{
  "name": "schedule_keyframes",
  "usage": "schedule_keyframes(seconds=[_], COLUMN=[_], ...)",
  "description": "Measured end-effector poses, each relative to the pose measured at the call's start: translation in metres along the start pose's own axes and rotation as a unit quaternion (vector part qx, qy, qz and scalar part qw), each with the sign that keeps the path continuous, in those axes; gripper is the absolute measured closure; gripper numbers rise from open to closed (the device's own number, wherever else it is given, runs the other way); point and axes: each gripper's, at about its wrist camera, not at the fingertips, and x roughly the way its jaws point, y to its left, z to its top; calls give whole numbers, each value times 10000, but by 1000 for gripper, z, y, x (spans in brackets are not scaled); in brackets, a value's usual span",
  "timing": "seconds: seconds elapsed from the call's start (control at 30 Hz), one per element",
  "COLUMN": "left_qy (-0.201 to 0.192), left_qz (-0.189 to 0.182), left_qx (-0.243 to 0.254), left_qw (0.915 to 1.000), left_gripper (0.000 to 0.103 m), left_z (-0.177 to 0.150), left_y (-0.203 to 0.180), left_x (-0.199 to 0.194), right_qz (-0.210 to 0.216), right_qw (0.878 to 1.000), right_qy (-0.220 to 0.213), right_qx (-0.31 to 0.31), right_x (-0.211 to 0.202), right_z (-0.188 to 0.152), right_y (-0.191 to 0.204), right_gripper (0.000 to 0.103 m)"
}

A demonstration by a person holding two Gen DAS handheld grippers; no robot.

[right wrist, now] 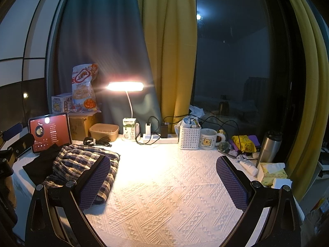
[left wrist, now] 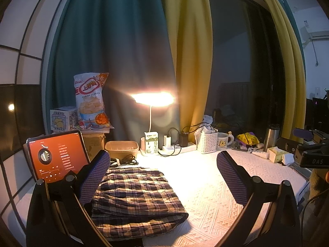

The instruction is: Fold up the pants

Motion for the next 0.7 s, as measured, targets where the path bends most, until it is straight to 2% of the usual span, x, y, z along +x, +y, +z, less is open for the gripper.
schedule_keyframes(seconds=[0.7], left_qy=[-30], left_qz=[-52], left_qx=[-1], left_qw=[10000], left_gripper=[1], left_z=[0], left_y=[1], left_x=[-1], right_qz=[-2], right_qw=[10000], right_qy=[4], right_qx=[-5], right_x=[-1], right_z=[1], right_y=[0], right_gripper=[0])
